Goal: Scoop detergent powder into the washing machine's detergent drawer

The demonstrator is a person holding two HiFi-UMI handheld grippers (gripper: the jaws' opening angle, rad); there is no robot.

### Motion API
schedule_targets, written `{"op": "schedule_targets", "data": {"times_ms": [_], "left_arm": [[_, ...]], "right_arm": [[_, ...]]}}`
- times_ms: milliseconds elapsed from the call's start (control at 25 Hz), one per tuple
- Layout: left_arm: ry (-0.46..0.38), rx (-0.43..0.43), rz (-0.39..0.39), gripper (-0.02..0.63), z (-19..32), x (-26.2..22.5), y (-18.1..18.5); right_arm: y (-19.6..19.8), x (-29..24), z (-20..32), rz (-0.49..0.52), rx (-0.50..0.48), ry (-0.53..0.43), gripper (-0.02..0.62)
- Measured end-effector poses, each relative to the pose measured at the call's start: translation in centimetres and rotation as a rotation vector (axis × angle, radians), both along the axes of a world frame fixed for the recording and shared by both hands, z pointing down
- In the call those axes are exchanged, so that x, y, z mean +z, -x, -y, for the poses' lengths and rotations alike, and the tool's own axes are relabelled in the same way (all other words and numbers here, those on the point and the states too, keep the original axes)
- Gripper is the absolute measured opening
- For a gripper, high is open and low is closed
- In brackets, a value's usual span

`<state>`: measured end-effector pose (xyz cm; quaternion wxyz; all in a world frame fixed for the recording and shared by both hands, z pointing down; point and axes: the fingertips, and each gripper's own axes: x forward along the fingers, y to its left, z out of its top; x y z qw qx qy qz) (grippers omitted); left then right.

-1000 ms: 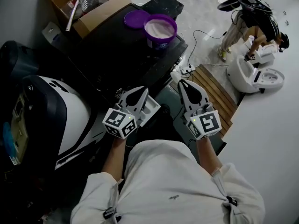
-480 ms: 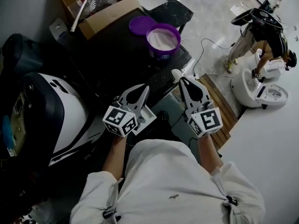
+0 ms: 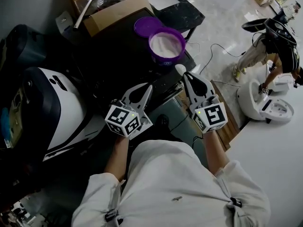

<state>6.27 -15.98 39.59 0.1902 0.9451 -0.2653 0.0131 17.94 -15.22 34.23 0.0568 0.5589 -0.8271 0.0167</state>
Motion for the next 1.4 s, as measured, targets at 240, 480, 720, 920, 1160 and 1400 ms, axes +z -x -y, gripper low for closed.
{"op": "schedule_targets", "data": {"times_ms": [240, 480, 720, 920, 1160, 1400], "left_arm": [[0.005, -0.049, 0.006, 0.021, 1.0, 0.0, -1.4], [0.003, -0.084, 0.009, 0.021, 2.2, 0.1, -2.6], [0.001, -0.128, 0.011, 0.021, 3.5, 0.2, -3.2], [0.003, -0.156, 0.016, 0.021, 4.2, 0.3, -3.4], [0.004, -0.178, 0.021, 0.021, 4.7, 0.4, -3.6], [0.004, -0.186, 0.025, 0.021, 5.0, 0.6, -3.7]], "right_arm": [[-1.6, -0.3, 2.7, -0.017, -0.061, -0.013, 0.015], [-2.5, 0.1, 5.4, -0.052, -0.128, -0.014, 0.015], [-3.0, 0.9, 8.4, -0.099, -0.177, 0.004, 0.015], [-3.5, 1.7, 10.8, -0.153, -0.209, 0.014, 0.015], [-3.9, 2.9, 13.0, -0.204, -0.237, 0.041, 0.015], [-3.6, 4.1, 14.7, -0.271, -0.27, 0.072, 0.014]]}}
